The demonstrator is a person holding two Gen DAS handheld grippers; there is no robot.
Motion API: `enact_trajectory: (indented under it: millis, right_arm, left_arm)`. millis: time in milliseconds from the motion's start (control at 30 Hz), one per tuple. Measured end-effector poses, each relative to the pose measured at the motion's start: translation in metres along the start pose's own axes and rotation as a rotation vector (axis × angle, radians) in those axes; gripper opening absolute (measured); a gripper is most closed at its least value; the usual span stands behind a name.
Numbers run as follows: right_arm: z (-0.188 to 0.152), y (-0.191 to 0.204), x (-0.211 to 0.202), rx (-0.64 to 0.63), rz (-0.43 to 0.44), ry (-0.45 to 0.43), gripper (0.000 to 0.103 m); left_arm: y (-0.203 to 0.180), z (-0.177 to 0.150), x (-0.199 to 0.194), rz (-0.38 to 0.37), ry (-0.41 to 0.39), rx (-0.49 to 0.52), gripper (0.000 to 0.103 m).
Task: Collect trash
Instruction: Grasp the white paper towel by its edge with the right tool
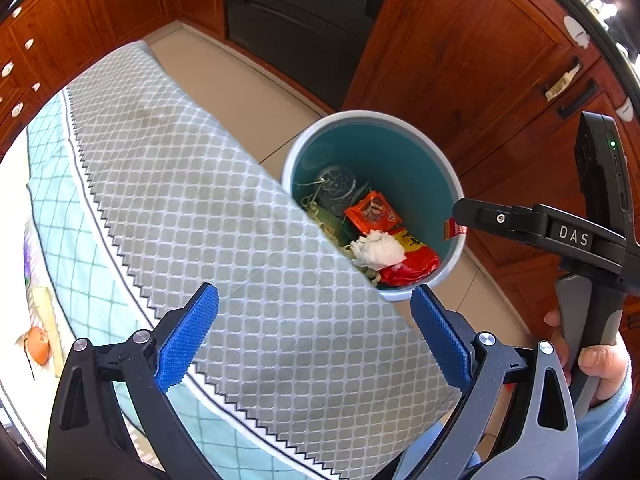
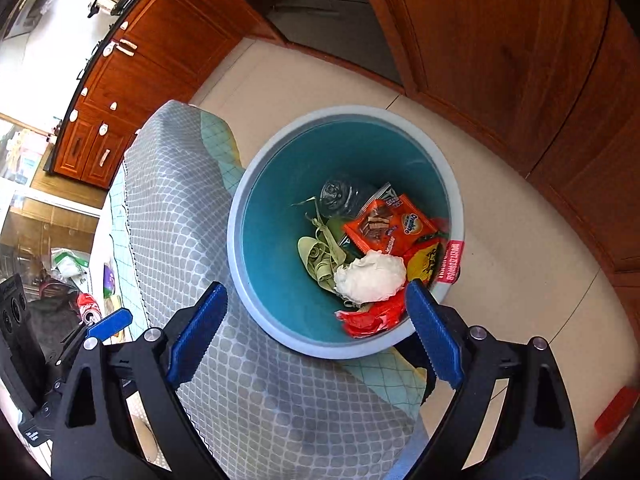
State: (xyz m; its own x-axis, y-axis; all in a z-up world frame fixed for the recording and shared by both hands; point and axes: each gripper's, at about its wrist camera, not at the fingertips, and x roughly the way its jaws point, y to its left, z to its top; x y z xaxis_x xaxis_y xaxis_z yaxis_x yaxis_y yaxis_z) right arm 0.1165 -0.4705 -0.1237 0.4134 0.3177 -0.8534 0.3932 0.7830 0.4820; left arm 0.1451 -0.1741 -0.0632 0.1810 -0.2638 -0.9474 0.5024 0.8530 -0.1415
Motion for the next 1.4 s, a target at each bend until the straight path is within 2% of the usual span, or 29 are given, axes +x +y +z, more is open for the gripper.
enact_trajectory:
  millis: [300, 767, 1067, 1400]
  right_arm:
    - [-0.013, 0.048, 0.013, -0.077, 0.012, 0.036, 0.091]
    - [-0.045, 0.156, 0.038, -0.265, 0.017, 0.110, 0.091]
    - [-0.062, 0.258, 0.075, -0.454, 0.022, 0.168, 0.091]
    - [-0.072, 0.366, 0.138, -0.613, 0.048, 0.230, 0.091]
  left_arm:
    - [0.063, -0.027, -0.032, 0.040, -0.033, -0.125, 0.097]
    - [0.176, -0.093, -0.079, 0.097, -0.090, -0.344, 0.097]
    - [0.252, -0.131, -0.091, 0.108, -0.124, -0.481, 0.097]
    - [0.307, -0.153, -0.094, 0.093, -0.133, -0.535, 0.097]
